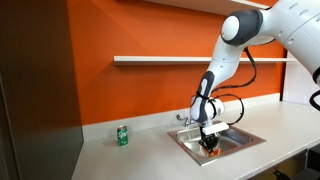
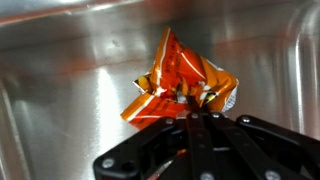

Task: Put the packet in the sink

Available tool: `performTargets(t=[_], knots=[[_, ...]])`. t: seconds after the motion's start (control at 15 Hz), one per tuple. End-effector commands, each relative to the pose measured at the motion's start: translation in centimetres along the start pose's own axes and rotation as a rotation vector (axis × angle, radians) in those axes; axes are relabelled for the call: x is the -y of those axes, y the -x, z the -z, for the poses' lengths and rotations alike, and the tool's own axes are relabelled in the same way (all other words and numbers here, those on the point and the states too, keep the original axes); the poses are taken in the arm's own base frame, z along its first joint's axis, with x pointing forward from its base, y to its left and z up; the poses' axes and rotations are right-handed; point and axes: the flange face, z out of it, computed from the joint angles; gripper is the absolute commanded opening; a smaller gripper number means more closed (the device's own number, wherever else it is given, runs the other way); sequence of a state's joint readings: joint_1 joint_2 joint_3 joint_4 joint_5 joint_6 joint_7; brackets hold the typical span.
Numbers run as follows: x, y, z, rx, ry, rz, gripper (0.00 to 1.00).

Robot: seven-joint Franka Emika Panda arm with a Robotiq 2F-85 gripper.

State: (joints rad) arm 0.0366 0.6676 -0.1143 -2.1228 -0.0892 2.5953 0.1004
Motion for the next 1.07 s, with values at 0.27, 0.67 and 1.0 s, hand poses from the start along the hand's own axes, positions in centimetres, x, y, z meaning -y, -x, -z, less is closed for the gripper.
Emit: performTargets(t=[0.27, 0.67, 1.0], knots=[[-0.3, -0.5, -0.6, 0.003, -0.017, -0.043, 0.27], [-0.7, -0.5, 1.3, -0.009, -0.011, -0.055, 0.63], [-1.1, -0.4, 4.3, -0.040, -0.001, -0.075, 0.99]])
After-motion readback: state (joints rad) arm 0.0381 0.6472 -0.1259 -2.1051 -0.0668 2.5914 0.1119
